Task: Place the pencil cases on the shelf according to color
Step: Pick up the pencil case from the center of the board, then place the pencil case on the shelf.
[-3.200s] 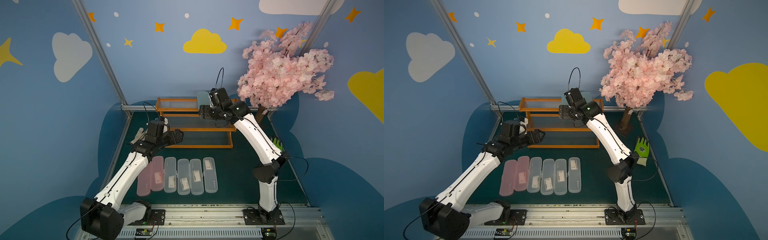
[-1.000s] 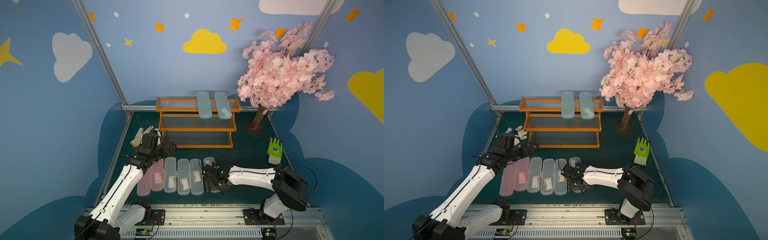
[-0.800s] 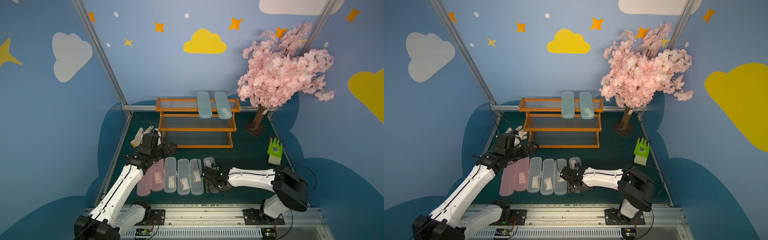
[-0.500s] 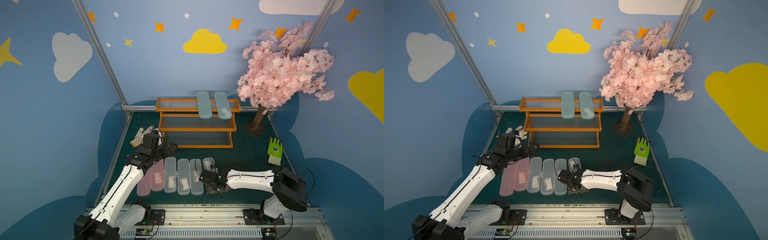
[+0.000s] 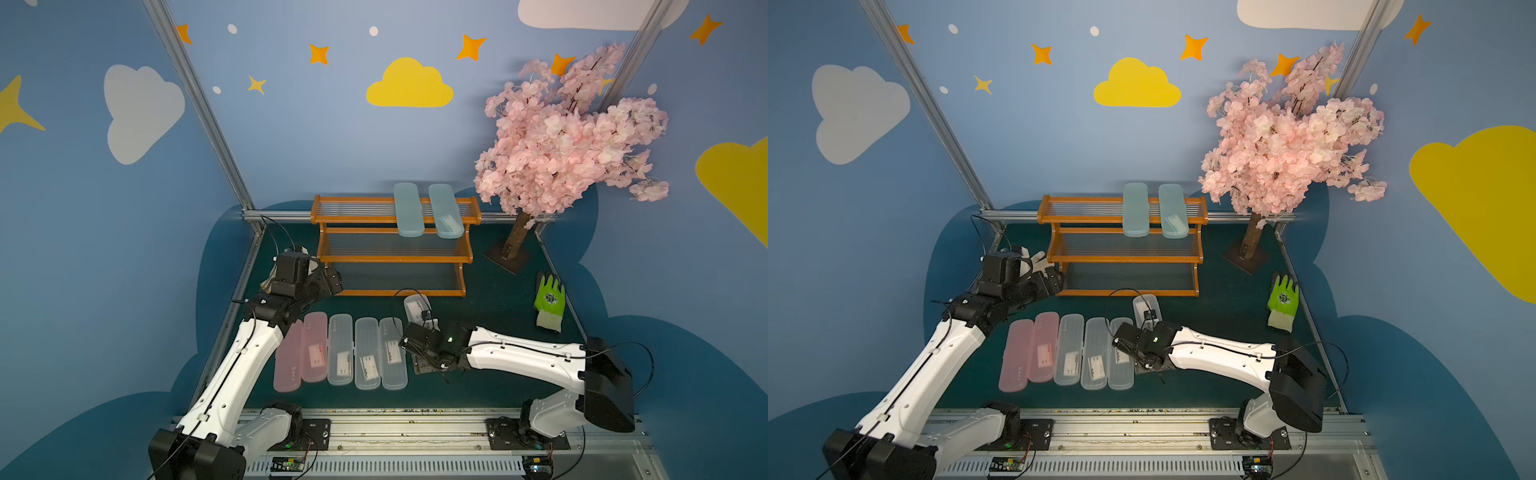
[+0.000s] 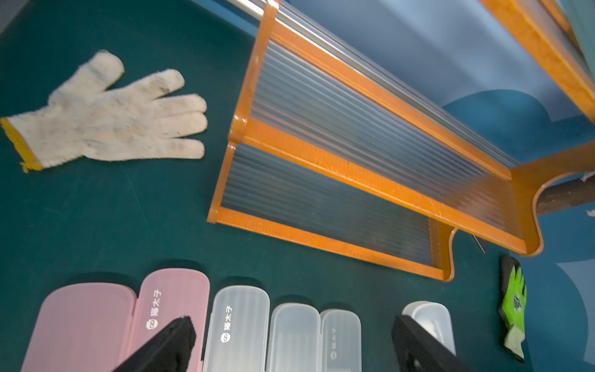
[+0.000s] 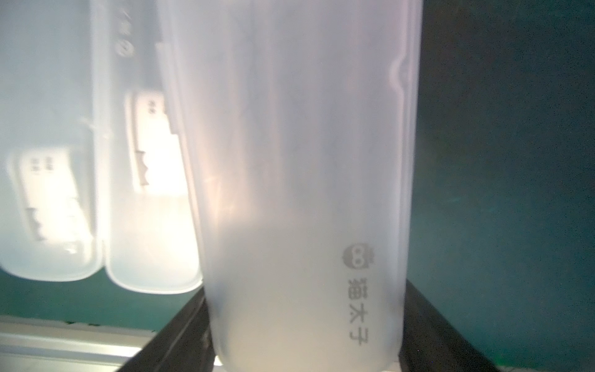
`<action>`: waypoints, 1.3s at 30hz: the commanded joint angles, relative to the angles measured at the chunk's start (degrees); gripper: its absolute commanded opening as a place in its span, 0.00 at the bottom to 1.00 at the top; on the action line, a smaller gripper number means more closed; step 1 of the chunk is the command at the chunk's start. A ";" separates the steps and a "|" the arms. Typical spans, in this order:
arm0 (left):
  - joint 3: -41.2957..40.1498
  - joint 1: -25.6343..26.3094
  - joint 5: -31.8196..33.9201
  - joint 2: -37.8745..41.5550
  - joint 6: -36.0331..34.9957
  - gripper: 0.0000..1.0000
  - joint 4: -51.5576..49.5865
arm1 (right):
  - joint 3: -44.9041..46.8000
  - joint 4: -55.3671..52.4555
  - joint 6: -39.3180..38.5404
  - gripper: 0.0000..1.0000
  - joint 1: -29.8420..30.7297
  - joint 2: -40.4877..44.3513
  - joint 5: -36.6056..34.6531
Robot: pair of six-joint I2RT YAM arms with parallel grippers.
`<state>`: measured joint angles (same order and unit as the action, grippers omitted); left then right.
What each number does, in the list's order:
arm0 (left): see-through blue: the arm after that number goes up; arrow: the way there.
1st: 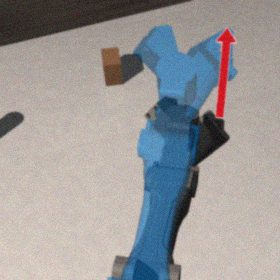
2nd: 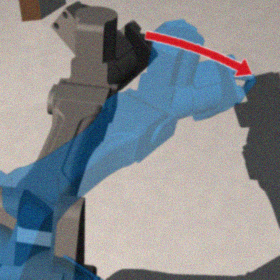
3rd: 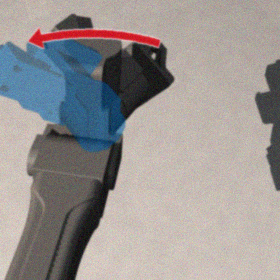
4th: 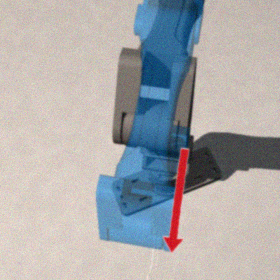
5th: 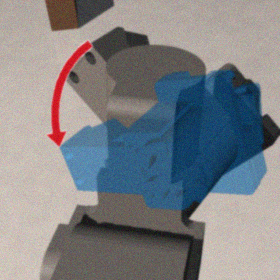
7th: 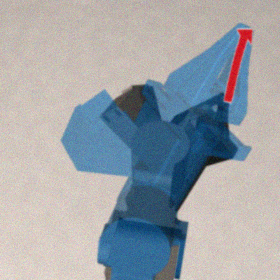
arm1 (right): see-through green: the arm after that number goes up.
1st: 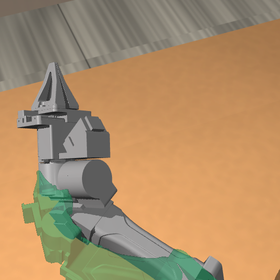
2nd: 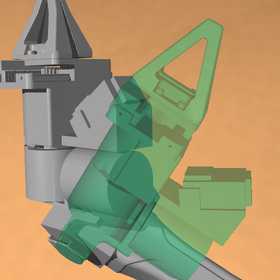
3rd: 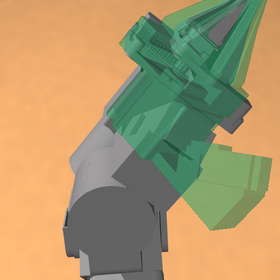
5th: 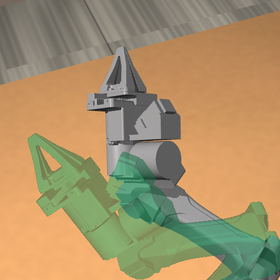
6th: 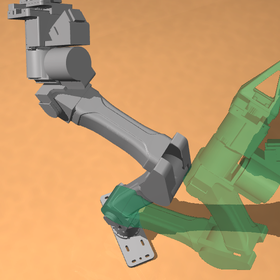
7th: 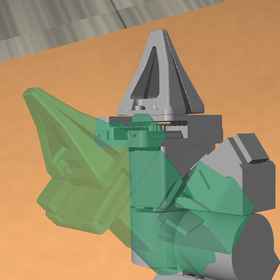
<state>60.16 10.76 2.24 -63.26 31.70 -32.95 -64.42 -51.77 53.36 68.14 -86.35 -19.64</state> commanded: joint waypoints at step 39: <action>-6.02 -6.19 -10.27 2.03 -1.82 1.00 9.62 | -66.60 0.45 -11.46 0.70 -11.62 -43.15 3.80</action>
<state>54.19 4.86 -6.31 -62.13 30.20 -24.91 -129.14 -52.14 41.30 57.06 -128.29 -17.85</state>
